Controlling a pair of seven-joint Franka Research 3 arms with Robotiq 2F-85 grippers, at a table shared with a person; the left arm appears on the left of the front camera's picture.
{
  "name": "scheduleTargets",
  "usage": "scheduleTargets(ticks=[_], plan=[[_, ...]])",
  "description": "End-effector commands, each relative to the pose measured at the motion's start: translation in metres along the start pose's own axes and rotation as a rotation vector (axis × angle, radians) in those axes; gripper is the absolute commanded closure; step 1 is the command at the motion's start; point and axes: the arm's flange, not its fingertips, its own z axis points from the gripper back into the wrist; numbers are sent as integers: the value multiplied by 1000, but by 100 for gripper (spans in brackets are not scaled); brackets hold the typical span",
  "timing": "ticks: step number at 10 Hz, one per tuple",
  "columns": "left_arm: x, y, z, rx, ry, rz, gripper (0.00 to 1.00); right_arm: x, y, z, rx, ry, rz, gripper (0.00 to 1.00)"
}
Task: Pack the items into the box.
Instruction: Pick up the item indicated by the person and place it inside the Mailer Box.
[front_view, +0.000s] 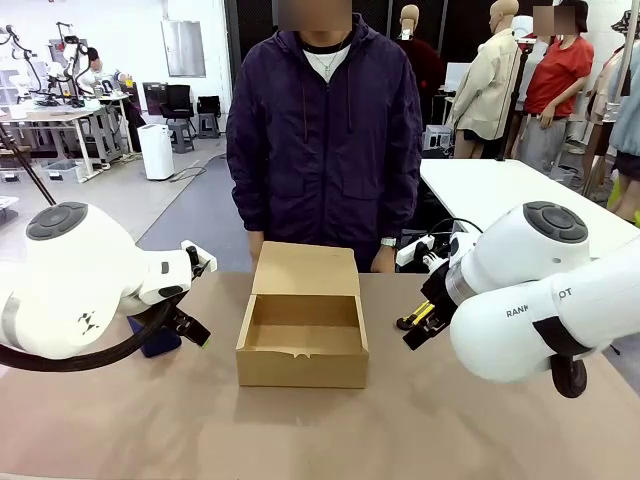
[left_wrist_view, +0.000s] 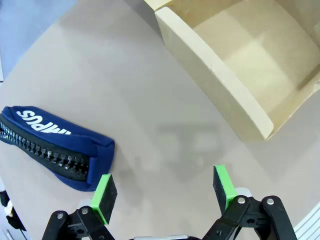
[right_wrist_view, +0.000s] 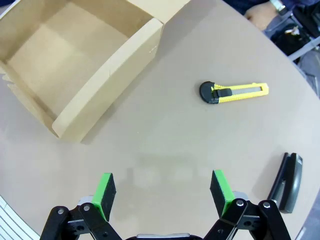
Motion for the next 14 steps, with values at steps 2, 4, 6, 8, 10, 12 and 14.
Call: scheduleTargets(ticks=[2, 4, 6, 8, 10, 12, 14], plan=[[0, 0, 0, 0, 0, 0, 0, 0, 0, 0, 0, 0, -1, 0], [0, 0, 0, 0, 0, 0, 0, 0, 0, 0, 0, 0, 0, 0], [1, 2, 26, -144, 91, -5, 0, 8, 1, 14, 199, 41, -41, 0], [9, 10, 74, -360, 114, 66, 0, 12, -15, 56, 391, 111, -160, 0], [-5, 45, 144, -601, 26, 68, 0, -6, -29, 132, 611, 71, -146, 0], [-43, 106, 229, -747, -197, 143, 0, -53, -62, 225, 659, -155, -228, 0], [-107, 177, 283, -727, -354, 311, 0, -113, -101, 278, 628, -317, -421, 0]])
